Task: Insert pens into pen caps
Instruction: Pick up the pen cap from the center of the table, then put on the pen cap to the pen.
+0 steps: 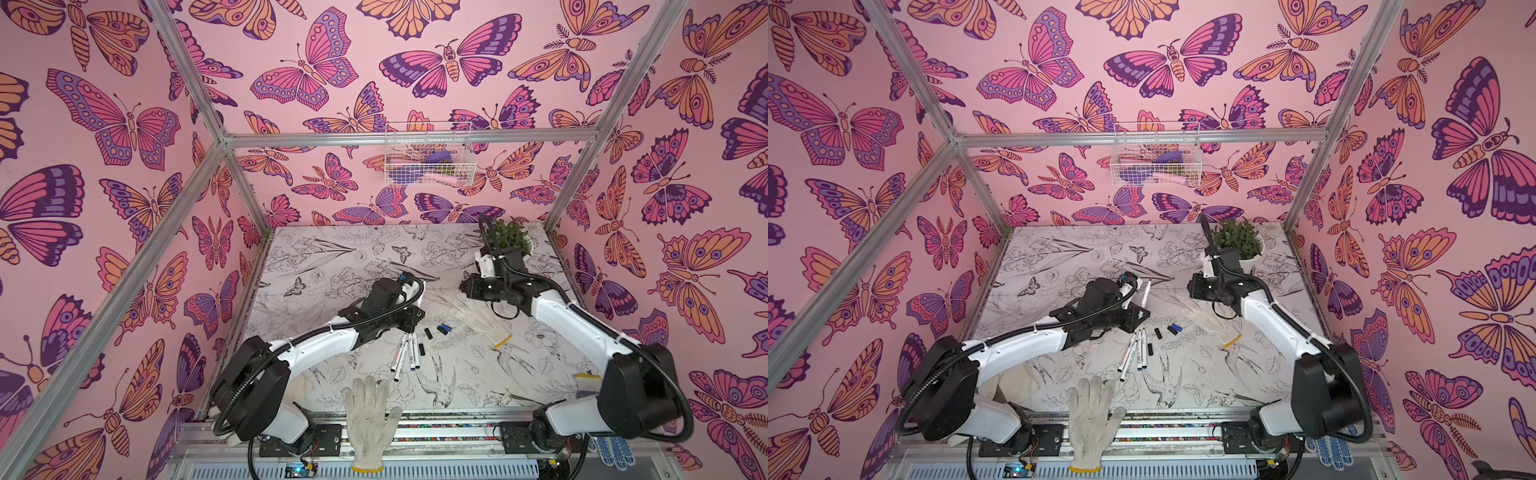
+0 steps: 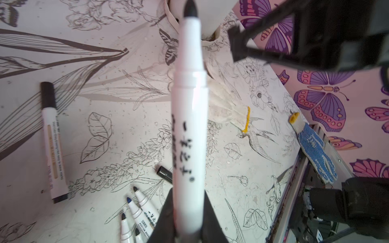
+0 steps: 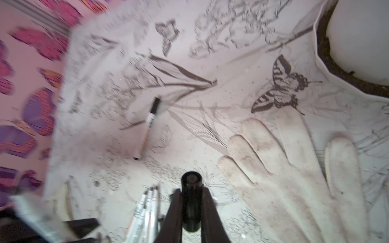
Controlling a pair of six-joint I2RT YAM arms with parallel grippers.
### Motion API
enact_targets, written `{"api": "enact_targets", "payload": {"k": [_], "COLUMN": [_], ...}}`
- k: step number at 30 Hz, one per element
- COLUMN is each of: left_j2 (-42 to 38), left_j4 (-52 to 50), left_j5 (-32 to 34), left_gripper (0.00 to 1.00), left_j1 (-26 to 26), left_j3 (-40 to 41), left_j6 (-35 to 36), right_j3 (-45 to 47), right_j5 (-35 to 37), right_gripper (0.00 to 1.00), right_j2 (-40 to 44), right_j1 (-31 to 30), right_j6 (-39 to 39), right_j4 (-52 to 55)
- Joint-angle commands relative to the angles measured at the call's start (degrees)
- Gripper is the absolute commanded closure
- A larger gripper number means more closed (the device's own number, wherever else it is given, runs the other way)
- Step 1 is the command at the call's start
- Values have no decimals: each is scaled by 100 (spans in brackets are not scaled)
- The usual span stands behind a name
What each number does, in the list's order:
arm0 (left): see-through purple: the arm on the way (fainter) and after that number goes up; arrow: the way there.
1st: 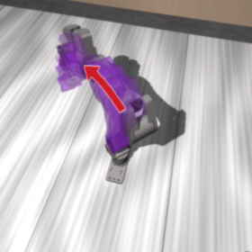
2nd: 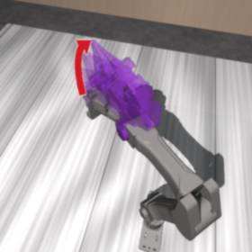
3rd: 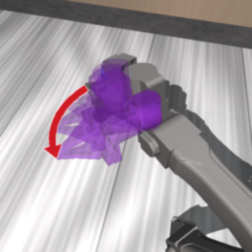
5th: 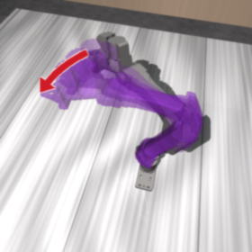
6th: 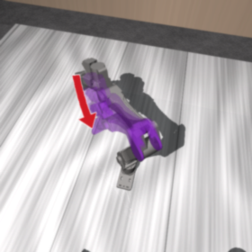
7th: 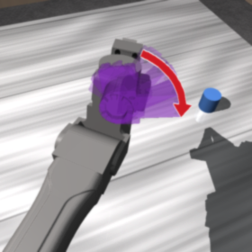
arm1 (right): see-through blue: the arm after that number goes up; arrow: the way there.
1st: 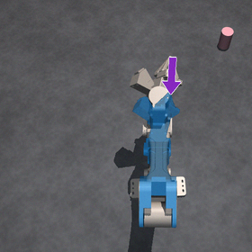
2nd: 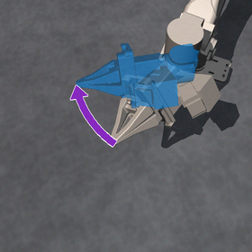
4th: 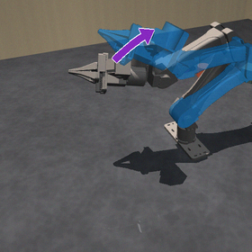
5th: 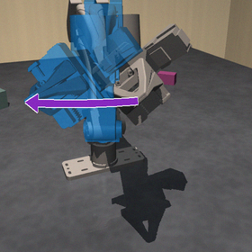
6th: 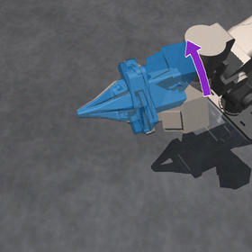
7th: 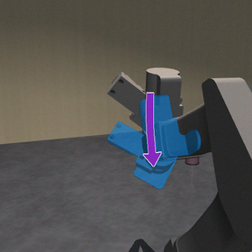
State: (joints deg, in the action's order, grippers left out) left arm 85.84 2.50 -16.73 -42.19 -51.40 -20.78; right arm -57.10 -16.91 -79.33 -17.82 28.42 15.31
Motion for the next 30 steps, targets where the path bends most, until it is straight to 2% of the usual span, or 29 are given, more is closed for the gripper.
{"api": "enact_targets", "payload": {"k": [1, 8, 14, 20, 27, 30], "left_j2": [213, 447, 529, 512, 502, 519], "left_j4": [-74, -121, -199, -217, -222, -218], "left_j5": [-328, -459, -444, -384, -338, -335], "left_gripper": [100, 100, 100, 100, 100, 100], "left_j1": [-205, -401, -451, -474, -499, -500], "left_j3": [-273, -606, -705, -714, -714, -731], "left_j6": [398, 624, 649, 670, 688, 689], "right_j3": [452, 1150, 1290, 1625, 1454, 1432], "right_j5": [-866, -1180, -1258, -1425, -1955, -1941], "right_gripper": [93, 95, 97, 99, 100, 100], "right_j2": [267, 641, 905, 1051, 989, 984], "right_j1": [-2, -2, 13, 25, 25, 25], "right_j6": [674, 1461, 1520, 1928, 1546, 1453], "right_j4": [-1335, -3058, -3284, -3917, -3328, -3208]}}
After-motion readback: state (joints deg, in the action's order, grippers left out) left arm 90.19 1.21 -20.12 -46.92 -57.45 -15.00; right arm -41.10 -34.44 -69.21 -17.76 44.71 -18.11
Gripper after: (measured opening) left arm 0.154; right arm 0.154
